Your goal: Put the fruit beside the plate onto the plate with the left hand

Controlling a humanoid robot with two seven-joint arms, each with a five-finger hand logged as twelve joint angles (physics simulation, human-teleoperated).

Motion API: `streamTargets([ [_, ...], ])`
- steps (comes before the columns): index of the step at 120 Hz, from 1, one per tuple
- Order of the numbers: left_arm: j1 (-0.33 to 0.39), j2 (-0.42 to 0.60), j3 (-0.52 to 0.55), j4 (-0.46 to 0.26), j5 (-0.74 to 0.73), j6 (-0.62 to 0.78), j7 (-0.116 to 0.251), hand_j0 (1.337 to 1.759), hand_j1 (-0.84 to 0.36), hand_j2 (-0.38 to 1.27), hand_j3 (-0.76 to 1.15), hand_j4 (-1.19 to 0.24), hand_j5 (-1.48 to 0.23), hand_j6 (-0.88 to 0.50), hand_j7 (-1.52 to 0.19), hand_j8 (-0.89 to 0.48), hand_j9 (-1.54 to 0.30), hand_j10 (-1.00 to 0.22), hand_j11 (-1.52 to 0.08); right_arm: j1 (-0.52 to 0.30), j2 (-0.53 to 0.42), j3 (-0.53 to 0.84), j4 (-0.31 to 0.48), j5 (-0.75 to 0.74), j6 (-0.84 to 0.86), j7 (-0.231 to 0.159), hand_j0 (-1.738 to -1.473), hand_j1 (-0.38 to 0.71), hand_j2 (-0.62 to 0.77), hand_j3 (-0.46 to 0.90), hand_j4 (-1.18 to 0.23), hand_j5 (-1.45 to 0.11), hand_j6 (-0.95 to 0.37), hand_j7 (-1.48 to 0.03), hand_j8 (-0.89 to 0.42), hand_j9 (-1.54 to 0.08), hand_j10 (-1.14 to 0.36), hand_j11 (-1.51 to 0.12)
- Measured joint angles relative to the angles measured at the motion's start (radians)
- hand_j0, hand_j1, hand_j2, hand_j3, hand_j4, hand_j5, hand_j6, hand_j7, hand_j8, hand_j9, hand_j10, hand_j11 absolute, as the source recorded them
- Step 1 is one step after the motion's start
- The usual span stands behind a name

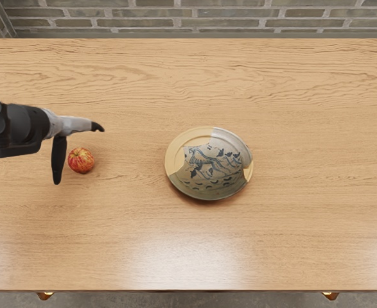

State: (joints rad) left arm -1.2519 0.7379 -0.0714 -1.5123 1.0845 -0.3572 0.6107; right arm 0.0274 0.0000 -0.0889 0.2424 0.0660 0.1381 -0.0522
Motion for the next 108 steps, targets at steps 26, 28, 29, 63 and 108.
streamTargets([
  [26,0.052,-0.029,0.002,-0.001,0.072,0.050,0.000,1.658,0.26,0.02,0.00,-0.08,-0.10,-0.08,-0.10,-0.08,-0.10,-0.08,-0.10,0.006,0.000,0.000,0.000,0.000,0.000,0.000,-1.658,-0.33,0.00,0.00,-0.01,-0.02,-0.01,-0.02,-0.01,-0.02,-0.01,-0.02],
  [28,0.066,-0.034,0.002,-0.001,0.081,0.054,0.000,1.658,0.26,0.02,0.00,-0.08,-0.10,-0.08,-0.10,-0.08,-0.10,-0.08,-0.10,0.006,0.000,0.000,0.000,0.000,0.000,0.000,-1.658,-0.33,0.00,0.00,-0.01,-0.02,-0.01,-0.02,-0.01,-0.02,-0.01,-0.02],
  [29,0.071,-0.036,0.002,-0.001,0.085,0.057,0.000,1.658,0.26,0.02,0.00,-0.08,-0.10,-0.08,-0.10,-0.08,-0.10,-0.08,-0.10,0.006,0.000,0.000,0.000,0.000,0.000,0.000,-1.658,-0.33,0.00,0.00,-0.01,-0.02,-0.01,-0.02,-0.01,-0.02,-0.01,-0.02],
  [63,0.117,-0.041,0.004,-0.001,0.170,0.132,0.000,1.658,0.24,0.02,0.00,-0.10,-0.12,-0.10,-0.12,-0.10,-0.12,-0.10,-0.12,0.008,0.000,0.000,0.000,0.000,0.000,0.000,-1.658,-0.33,0.00,0.00,-0.01,-0.02,-0.01,-0.02,-0.01,-0.02,-0.01,-0.02],
  [108,0.124,-0.051,0.005,0.007,0.206,0.185,0.000,1.658,0.19,0.03,0.00,-0.14,-0.18,-0.14,-0.18,-0.14,-0.18,-0.14,-0.18,0.008,0.000,0.000,0.000,0.000,0.000,0.000,-1.658,-0.33,0.00,0.00,-0.01,-0.02,-0.01,-0.02,-0.01,-0.02,-0.01,-0.02],
])
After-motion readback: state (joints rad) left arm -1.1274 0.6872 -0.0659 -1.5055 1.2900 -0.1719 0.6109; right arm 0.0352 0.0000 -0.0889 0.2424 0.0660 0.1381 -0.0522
